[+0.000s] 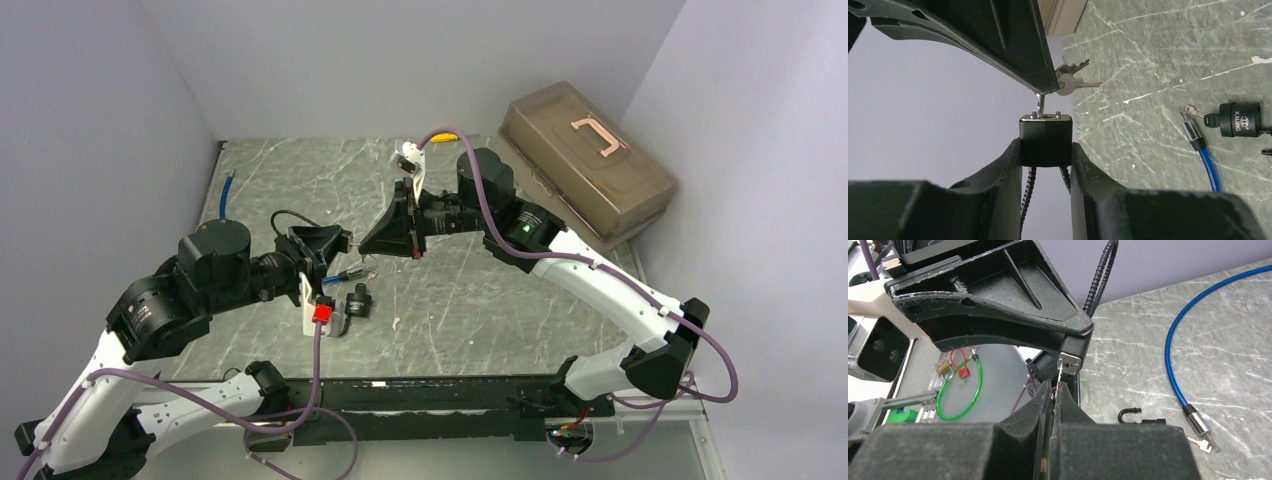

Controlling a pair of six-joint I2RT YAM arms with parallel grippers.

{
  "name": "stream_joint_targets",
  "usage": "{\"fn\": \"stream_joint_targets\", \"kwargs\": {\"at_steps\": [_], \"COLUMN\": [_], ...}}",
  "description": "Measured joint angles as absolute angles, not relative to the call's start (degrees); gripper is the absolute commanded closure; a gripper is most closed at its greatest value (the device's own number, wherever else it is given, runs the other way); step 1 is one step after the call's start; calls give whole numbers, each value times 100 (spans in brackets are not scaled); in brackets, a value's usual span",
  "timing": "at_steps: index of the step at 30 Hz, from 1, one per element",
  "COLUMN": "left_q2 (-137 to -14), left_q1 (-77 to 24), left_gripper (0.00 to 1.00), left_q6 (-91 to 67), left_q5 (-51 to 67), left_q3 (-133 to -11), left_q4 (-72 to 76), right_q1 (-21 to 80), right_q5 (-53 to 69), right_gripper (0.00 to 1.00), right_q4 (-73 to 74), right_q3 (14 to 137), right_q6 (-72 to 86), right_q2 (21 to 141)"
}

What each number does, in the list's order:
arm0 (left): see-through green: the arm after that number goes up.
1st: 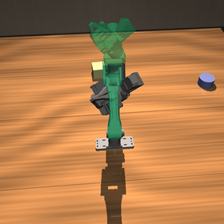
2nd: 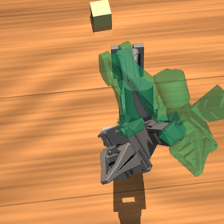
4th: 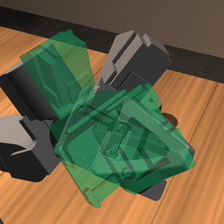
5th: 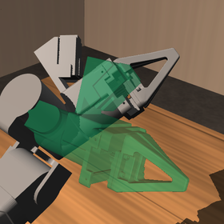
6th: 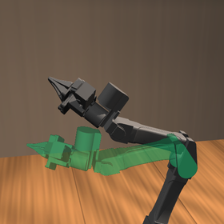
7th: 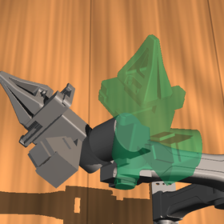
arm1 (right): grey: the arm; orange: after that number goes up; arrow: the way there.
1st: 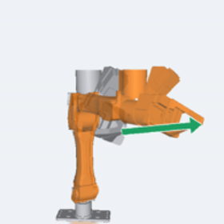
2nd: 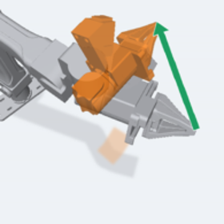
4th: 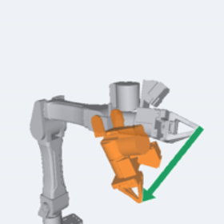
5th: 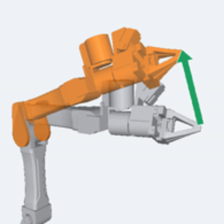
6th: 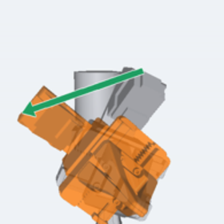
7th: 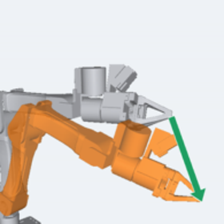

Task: Unlock with the key

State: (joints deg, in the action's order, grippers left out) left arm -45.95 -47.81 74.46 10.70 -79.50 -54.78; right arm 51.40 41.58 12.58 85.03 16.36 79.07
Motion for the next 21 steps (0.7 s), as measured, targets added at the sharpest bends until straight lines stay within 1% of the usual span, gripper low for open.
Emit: {"fn": "stream_joint_targets", "kwargs": {"at_steps": [21], "left_q2": [-4589], "left_q1": [-4744], "left_gripper": [100], "left_q6": [7437], "left_q5": [1168], "left_q3": [-7975], "left_q4": [-5518], "right_q1": [5140], "right_q5": [4191], "right_gripper": [100], "right_q4": [1190], "right_q3": [8447], "right_q6": [1634], "right_q2": [7972]}}
